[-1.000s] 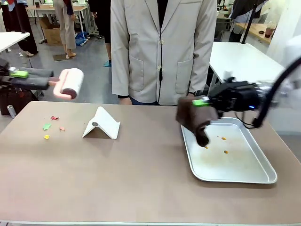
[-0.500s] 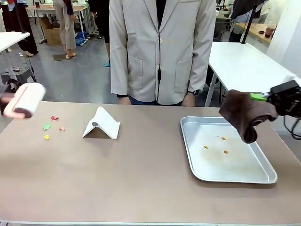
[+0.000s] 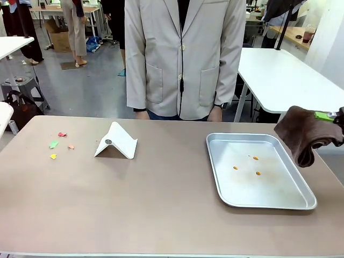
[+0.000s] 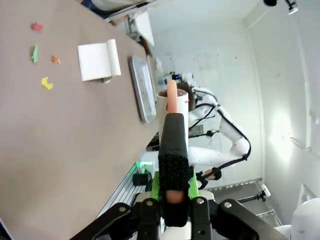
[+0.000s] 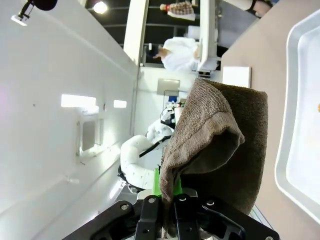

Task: Clean the surface of the table.
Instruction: Hold the Lint Roller with your left hand and the towel with your right hand, then if a person points to the right, clean the right side of the table with your right hand, and if they point to the left, clean the left side with your left hand.

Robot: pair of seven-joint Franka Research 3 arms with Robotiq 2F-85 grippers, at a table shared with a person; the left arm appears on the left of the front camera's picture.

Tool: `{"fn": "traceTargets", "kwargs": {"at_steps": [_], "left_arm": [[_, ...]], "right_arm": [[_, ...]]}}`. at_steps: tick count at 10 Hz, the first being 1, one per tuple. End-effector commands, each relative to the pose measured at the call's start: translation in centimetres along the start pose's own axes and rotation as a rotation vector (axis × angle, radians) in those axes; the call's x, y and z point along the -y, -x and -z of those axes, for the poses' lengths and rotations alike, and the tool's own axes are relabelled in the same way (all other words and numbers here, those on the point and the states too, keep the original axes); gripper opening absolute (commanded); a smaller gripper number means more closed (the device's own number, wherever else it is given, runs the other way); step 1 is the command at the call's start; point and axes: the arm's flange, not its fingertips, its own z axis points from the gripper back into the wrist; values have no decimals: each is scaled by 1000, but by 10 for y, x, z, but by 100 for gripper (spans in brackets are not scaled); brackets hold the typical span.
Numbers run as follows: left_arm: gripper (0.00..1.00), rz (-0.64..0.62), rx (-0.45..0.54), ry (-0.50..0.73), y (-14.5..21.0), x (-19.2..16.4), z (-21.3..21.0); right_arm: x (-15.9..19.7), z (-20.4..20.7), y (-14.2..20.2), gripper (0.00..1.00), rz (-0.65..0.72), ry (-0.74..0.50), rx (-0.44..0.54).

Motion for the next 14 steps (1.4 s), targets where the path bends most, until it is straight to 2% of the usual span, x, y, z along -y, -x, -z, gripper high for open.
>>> {"fn": "traceTargets", "kwargs": {"at_steps": [1, 2, 14], "left_arm": [[0, -2, -36, -31, 1, 8, -2], [0, -2, -36, -31, 1, 8, -2], [0, -2, -36, -31, 1, 8, -2]], "right_arm": [[5, 16, 14, 0, -72, 84, 54], [0, 0, 0, 0, 0, 0, 0], [0, 0, 0, 0, 0, 0, 0]]}}
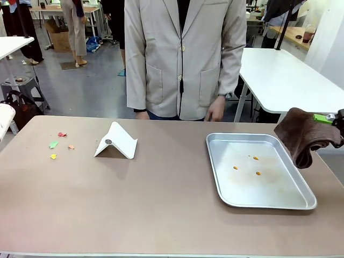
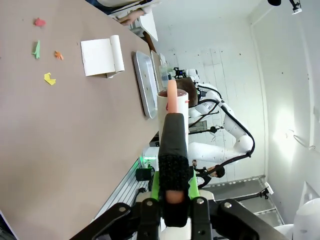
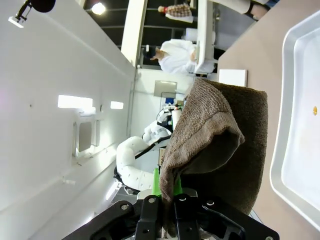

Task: Clean the surface of the table.
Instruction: If a person points to the right, clean the right side of the table with your right hand, and if they point to the left, clean the left side with your left hand.

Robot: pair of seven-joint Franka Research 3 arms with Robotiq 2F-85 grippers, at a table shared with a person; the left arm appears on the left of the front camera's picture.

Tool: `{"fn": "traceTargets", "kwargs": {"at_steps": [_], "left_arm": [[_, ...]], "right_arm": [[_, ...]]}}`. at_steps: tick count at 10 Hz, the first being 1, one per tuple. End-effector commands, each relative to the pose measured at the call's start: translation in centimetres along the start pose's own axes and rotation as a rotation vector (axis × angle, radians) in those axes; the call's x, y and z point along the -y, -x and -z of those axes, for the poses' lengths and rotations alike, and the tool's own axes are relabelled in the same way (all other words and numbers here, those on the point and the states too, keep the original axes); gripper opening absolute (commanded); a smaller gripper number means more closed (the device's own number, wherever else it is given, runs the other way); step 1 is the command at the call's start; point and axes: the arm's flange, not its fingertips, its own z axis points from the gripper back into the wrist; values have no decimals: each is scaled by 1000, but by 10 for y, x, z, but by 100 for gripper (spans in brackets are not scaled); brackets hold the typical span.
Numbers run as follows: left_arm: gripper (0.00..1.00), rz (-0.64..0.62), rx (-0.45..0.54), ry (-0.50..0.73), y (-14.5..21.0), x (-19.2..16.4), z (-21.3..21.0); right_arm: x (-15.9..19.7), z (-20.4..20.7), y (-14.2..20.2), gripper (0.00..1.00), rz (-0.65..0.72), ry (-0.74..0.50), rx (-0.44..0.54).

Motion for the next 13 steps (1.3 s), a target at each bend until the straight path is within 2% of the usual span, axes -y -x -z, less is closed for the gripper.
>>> {"fn": "traceTargets", "kwargs": {"at_steps": [1, 11, 12, 13], "left_arm": [[0, 4, -1, 2, 2, 5, -1], [0, 4, -1, 2, 2, 5, -1], [0, 4, -1, 2, 2, 5, -1], [0, 4, -1, 2, 2, 5, -1]], "right_arm": [[-3, -1, 1, 0, 11, -13, -5], [-3, -1, 1, 0, 11, -13, -5], [0, 0, 0, 7, 0, 0, 0], [-5, 15, -5, 7, -47, 114, 35]]}}
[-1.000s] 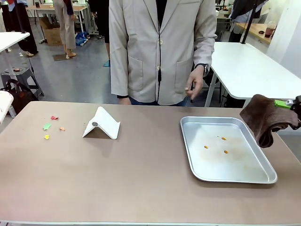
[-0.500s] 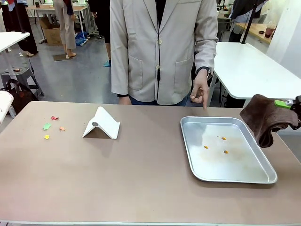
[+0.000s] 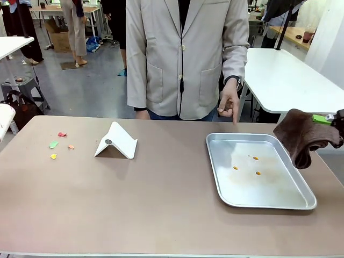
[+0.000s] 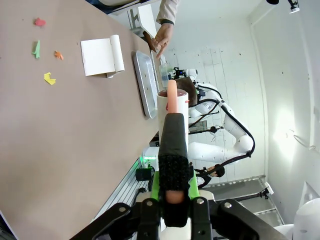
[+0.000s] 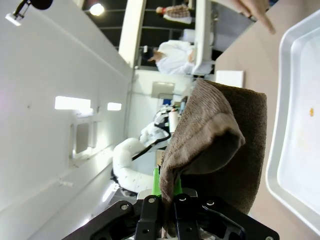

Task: Clean the surface of the table.
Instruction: If a person points to the right, clean the right side of the table with your right hand, and if they point to the left, clean the left side with your left hand.

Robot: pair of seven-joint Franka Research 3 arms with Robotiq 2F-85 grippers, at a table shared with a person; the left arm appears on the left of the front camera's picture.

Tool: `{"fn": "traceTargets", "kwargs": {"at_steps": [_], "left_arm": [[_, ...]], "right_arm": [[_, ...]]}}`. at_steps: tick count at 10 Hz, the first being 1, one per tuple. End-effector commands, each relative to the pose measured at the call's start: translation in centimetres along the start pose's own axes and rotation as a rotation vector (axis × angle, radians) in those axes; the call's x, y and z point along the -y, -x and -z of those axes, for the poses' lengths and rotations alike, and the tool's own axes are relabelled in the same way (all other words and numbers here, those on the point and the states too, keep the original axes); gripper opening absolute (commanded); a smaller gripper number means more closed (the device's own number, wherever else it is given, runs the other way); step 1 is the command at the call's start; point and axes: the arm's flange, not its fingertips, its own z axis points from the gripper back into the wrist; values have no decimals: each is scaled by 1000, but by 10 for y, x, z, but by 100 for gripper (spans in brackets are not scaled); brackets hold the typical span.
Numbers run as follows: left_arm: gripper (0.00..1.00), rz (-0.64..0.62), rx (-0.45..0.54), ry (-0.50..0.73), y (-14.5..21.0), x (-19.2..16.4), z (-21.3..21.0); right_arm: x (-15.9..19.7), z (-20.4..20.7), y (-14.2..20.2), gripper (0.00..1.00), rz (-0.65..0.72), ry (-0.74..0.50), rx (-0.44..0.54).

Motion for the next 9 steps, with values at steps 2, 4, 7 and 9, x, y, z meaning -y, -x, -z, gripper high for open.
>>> {"fn": "traceTargets", "kwargs": {"at_steps": [2, 4, 7, 9], "left_arm": [[0, 5, -1, 3, 2, 5, -1], [0, 5, -1, 3, 2, 5, -1], [0, 5, -1, 3, 2, 5, -1], [0, 5, -1, 3, 2, 5, -1]], "right_arm": [[-18, 43, -13, 7, -125, 449, 55], [-23, 63, -25, 7, -230, 710, 66], [-32, 97, -39, 7, -398, 1071, -7], [-34, 109, -49, 7, -471, 1208, -107]]}}
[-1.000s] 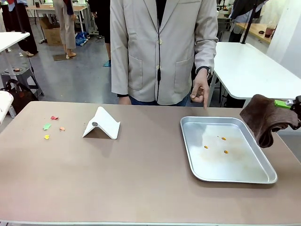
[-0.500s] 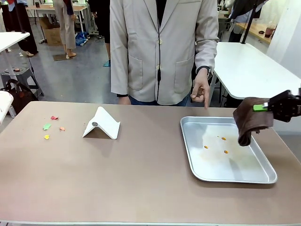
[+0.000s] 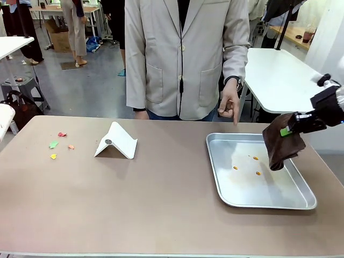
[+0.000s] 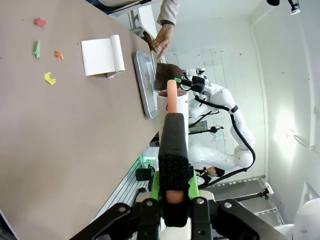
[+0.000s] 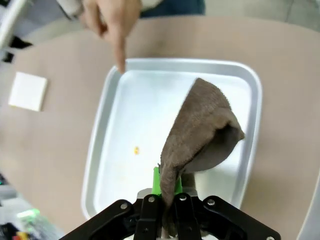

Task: Clean the surface of the table.
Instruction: If a person points to the right, clean the right side of the table with your right hand, and if they point to the left, clean the left side with your left hand.

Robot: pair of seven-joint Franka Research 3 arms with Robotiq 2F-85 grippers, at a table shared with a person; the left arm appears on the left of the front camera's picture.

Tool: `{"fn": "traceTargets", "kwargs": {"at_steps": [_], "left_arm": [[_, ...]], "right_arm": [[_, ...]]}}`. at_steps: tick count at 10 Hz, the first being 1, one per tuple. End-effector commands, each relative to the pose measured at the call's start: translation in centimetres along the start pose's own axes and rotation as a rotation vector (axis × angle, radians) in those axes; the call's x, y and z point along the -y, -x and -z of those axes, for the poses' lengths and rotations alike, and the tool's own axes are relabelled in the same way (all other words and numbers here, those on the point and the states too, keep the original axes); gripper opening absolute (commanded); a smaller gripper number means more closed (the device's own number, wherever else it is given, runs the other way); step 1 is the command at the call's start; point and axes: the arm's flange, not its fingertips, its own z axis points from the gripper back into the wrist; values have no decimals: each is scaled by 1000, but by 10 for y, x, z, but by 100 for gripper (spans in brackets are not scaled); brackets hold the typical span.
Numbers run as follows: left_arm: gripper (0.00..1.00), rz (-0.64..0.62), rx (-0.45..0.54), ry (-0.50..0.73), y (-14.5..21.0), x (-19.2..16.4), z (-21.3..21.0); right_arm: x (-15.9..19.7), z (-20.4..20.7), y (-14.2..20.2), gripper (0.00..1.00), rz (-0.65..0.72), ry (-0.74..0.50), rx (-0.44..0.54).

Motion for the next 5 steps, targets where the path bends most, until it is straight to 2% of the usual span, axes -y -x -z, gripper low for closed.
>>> {"fn": "traceTargets", "kwargs": {"at_steps": [1, 5], "left_arm": [[0, 5, -2, 4, 2, 5, 0], [0, 5, -2, 4, 2, 5, 0]], "right_arm": [[2, 4, -14, 7, -21, 143, -95], [-2, 30, -27, 7, -57, 222, -181]]}}
